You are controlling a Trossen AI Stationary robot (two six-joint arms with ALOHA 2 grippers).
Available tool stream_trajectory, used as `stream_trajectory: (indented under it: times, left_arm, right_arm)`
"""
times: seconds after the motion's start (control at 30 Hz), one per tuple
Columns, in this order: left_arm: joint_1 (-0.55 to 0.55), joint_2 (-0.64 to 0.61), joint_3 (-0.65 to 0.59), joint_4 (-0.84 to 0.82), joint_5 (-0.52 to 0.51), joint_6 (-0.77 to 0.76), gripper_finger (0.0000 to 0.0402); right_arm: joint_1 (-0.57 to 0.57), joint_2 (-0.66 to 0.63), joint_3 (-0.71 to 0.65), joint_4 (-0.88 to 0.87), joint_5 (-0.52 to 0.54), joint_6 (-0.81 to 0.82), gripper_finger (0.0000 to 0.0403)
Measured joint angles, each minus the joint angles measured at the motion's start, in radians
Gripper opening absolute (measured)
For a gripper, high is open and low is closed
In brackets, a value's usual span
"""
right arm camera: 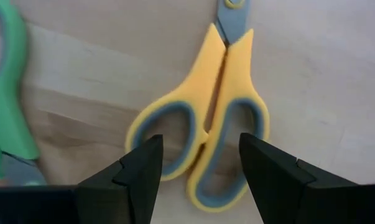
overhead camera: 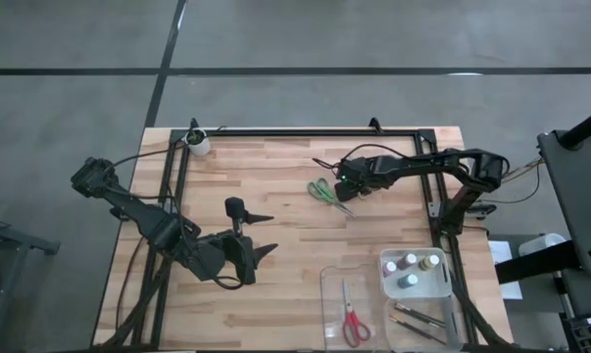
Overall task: Pick & Place Paint Supplies
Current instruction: Put the yellow scissors into the left transparent bin
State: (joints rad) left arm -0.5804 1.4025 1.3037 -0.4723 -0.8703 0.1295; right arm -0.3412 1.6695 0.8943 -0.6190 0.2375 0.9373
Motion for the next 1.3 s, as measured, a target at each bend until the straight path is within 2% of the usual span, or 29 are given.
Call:
stream_trajectory:
  times: [0.27,0.47,0.6,0.93,1.3]
  left_arm:
    - [0.0,0.0,0.0,0.0,0.0,-0.002,0.0314]
    - [0.0,0.0,0.0,0.0,0.0,-0.002,0.0314]
    - [0.0,0.0,0.0,0.0,0.0,-0.002,0.0314]
    - [0.0,0.0,0.0,0.0,0.0,-0.001,0.0314]
    - [0.0,0.0,0.0,0.0,0.0,0.001,0.0314]
  right_arm:
    - [0.001,-0.005,-0.091,0.131,0.001,0.023,0.0208]
    - [0.001,-0.005,-0.1,0.143,0.001,0.03,0.0205]
    - [0.001,-0.003,-0.096,0.14,0.001,0.028,0.0178]
    - [0.001,-0.001,-0.091,0.148,-0.003,0.001,0.0071]
    - [0.001,-0.002,-0.09,0.148,-0.003,-0.012,0.0068]
